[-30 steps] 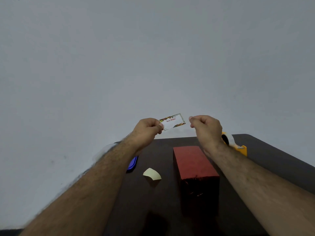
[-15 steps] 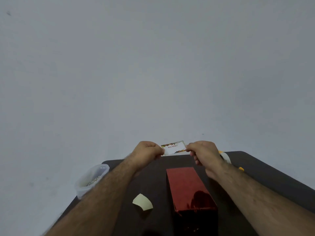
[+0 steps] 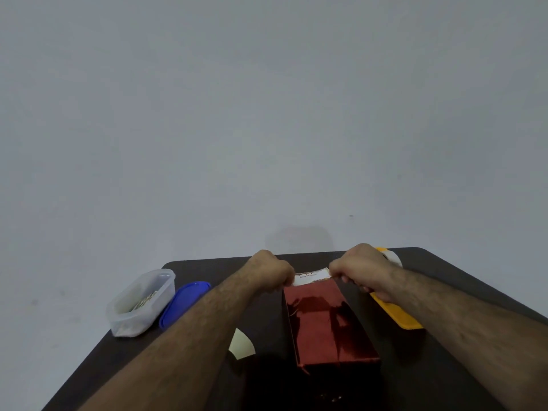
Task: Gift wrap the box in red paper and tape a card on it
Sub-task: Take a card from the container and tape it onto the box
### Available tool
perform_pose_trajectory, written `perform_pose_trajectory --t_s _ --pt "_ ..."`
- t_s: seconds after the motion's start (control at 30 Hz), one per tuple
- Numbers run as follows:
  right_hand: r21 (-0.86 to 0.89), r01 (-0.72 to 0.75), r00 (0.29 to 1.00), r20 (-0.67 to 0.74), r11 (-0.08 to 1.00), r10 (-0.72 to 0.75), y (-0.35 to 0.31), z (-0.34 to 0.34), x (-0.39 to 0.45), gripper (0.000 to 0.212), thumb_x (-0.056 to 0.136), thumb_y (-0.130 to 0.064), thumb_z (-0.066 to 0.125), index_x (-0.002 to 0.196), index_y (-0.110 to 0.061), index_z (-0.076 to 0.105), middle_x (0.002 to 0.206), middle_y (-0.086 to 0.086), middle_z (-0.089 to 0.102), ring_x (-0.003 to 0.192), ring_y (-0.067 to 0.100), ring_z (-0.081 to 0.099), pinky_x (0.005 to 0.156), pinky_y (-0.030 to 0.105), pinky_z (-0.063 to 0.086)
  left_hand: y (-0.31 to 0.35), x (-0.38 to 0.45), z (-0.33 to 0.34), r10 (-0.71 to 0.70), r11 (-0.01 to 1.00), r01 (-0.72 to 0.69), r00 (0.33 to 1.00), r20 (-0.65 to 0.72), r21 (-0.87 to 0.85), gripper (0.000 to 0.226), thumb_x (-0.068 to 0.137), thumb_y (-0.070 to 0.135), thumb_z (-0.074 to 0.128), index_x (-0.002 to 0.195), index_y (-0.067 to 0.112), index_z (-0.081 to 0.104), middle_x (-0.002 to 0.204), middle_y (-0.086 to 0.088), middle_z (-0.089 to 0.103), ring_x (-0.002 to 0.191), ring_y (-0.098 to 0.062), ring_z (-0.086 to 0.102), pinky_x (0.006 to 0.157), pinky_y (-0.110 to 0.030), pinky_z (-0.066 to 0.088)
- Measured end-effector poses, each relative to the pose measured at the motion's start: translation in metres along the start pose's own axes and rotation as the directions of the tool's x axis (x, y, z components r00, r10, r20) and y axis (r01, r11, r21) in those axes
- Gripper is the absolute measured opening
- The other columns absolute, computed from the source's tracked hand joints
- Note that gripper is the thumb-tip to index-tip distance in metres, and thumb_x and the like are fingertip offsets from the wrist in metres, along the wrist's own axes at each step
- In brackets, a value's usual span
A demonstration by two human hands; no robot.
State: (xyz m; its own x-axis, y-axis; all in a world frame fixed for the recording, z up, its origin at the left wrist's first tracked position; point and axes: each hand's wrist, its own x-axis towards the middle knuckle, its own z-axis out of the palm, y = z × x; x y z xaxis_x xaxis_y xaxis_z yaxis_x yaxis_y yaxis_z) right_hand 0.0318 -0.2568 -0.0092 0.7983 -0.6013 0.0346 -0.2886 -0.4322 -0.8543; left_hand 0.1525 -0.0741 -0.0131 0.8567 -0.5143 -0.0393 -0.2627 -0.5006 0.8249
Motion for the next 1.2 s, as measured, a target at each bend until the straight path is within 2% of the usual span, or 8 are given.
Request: perform_pose_trajectory --t_s 0.17,0.33,0.53,0.77,0.97,1.07,1.13,1.2 --pt "-0.059 -0.030 0.999 0.038 0.998 0.032 0.006 0.007 0.006 0.015 0.067 -0.014 0.078 0.058 -0.010 0.066 0.051 -0.001 0.058 0.043 0.013 0.040 0.045 0.022 0.028 -0.005 0.005 0.006 -0.051 0.997 0.051 0.999 -0.003 0.059 0.016 0.063 0.013 0.070 0.075 0.004 0.076 0.065 -0.008 0.070 0.062 -0.022 0.061 0.060 -0.029 0.046" --pt "-0.104 -0.037 0.996 0.074 0.994 0.045 0.011 0.010 0.009 0.024 0.062 -0.020 0.077 0.072 0.001 0.077 0.059 0.003 0.063 0.051 0.018 0.044 0.047 0.026 0.030 -0.007 0.007 0.008 -0.068 0.993 0.068 0.998 0.001 0.094 0.018 0.067 0.012 0.070 0.079 0.000 0.077 0.068 -0.008 0.070 0.063 -0.021 0.059 0.060 -0.029 0.044" --pt "-0.154 0.011 0.999 0.051 0.988 -0.003 0.013 0.012 0.008 0.017 0.066 -0.018 0.075 0.051 -0.014 0.068 0.052 0.000 0.061 0.053 0.017 0.047 0.048 0.027 0.032 -0.004 0.008 0.010 -0.072 0.988 0.072 0.997 -0.008 0.139 0.012 0.067 0.014 0.069 0.073 0.006 0.075 0.066 -0.006 0.067 0.060 -0.019 0.057 0.057 -0.028 0.043" --pt "-0.313 0.049 0.999 0.037 0.948 -0.040 0.014 0.015 0.011 0.018 0.059 -0.025 0.074 0.058 -0.015 0.059 0.052 -0.001 0.049 0.054 0.018 0.045 0.053 0.031 0.031 -0.002 0.010 0.015 -0.064 0.971 0.070 0.997 -0.036 0.228 0.024 0.073 0.018 0.067 0.090 0.004 0.073 0.086 -0.009 0.072 0.069 -0.018 0.061 0.054 -0.027 0.043" --pt "-0.394 0.064 0.998 0.039 0.917 -0.053 0.012 0.013 0.010 0.027 0.067 -0.026 0.079 0.061 -0.015 0.055 0.059 -0.001 0.049 0.058 0.017 0.047 0.051 0.027 0.030 0.002 0.004 0.012 0.006 0.906 0.048 0.992 -0.126 0.420 0.023 0.076 0.033 0.080 0.079 0.016 0.066 0.078 0.003 0.064 0.069 -0.010 0.060 0.052 -0.026 0.044" --pt "-0.376 0.173 0.982 -0.001 0.910 -0.187 0.017 0.012 0.013 0.012 0.072 -0.023 0.082 0.069 -0.019 0.071 0.071 -0.009 0.069 0.068 0.010 0.065 0.056 0.027 0.048 -0.005 0.005 0.011 0.115 0.921 -0.063 0.987 -0.116 0.383 0.009 0.079 0.023 0.082 0.079 0.023 0.073 0.085 0.007 0.073 0.083 -0.009 0.069 0.076 -0.036 0.063" --pt "-0.279 0.290 0.956 0.046 0.916 -0.289 0.020 0.012 0.012 0.010 0.079 -0.019 0.082 0.080 -0.029 0.080 0.082 -0.013 0.076 0.081 0.003 0.070 0.071 0.024 0.058 -0.010 0.005 0.012 0.193 0.934 -0.153 0.977 -0.095 0.324 0.008 0.082 0.023 0.082 0.079 0.031 0.079 0.084 0.015 0.076 0.092 -0.007 0.070 0.098 -0.048 0.059" --pt "-0.283 0.359 0.933 0.150 0.889 -0.328 0.022 0.014 0.010 0.012 0.085 -0.024 0.084 0.091 -0.034 0.084 0.090 -0.016 0.077 0.089 0.000 0.071 0.081 0.022 0.058 -0.012 0.003 0.013 0.216 0.927 -0.179 0.973 -0.080 0.329 0.004 0.084 0.033 0.084 0.082 0.037 0.082 0.084 0.020 0.075 0.095 -0.003 0.069 0.107 -0.051 0.051"
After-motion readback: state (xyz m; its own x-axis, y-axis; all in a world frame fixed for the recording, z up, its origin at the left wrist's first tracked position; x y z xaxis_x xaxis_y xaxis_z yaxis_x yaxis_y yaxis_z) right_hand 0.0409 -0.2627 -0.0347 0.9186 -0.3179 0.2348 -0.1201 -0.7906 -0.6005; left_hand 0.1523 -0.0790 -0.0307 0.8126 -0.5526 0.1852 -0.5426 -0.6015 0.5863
